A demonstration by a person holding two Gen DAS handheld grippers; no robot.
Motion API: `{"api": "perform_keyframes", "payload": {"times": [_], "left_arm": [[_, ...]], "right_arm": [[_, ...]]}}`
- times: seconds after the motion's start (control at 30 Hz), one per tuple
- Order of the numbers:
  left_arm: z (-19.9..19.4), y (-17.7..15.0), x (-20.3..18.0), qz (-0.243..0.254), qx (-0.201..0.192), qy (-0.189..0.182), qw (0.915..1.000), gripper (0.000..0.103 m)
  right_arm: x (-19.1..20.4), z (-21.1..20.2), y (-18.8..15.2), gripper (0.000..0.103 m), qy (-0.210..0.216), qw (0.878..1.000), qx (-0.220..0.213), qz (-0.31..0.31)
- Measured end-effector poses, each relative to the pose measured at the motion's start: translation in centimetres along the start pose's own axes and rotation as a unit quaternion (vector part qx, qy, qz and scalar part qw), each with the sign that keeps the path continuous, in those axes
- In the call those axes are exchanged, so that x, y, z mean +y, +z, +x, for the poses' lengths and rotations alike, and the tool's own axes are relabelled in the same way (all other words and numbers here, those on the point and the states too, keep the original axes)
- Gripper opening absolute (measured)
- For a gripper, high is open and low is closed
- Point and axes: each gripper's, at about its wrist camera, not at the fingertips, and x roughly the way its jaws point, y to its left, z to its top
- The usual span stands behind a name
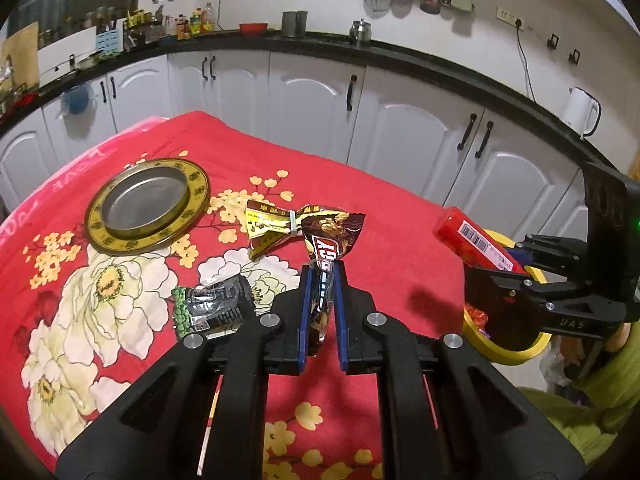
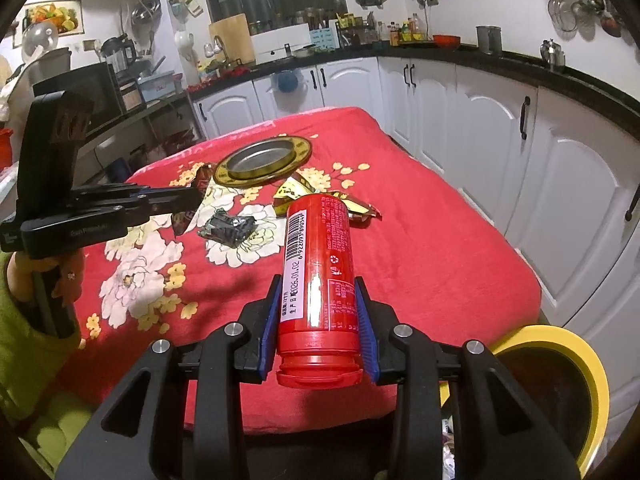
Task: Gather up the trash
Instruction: 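Carry the brown wrapper and red container toward the bin with both tools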
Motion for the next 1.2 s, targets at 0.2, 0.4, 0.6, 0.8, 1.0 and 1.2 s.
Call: {"api": "perform_keyframes", "payload": {"times": [0.2, 0.4, 0.6, 0.8, 1.0, 1.2], "left_arm": [[-1.2, 0.1, -1.2, -0.003, -0.017, -0.01, 0.9998, 0.006], [-1.6, 0.6, -3.1, 0.0, -0.031, -0.027, 0.9992, 0.006], [-1.5, 1.1, -5.5, 0.013, -0.039, -0.045, 0.9982, 0.006], [-0.8, 1.6, -7.6, 0.021, -0.042, -0.062, 0.997, 0.006], [0.8, 1.7, -10.9, 0.046, -0.032, -0.089, 0.9944, 0.006], [2.6, 1.5, -15.0, 0.076, -0.018, -0.12, 0.9898, 0.006]], "right_arm": [[-0.4, -2.0, -0.1, 0.032, -0.004, 1.0, -0.017, 0.01], [-1.4, -4.5, -0.4, 0.032, -0.019, 0.999, -0.038, 0.024], [-3.0, -6.6, -1.0, 0.032, -0.041, 0.997, -0.05, 0.042], [-4.8, -8.6, -1.9, 0.032, -0.065, 0.994, -0.061, 0.059], [-6.7, -10.6, -2.9, 0.032, -0.088, 0.991, -0.071, 0.075], [-9.0, -12.2, -4.5, 0.032, -0.112, 0.986, -0.073, 0.096]]}}
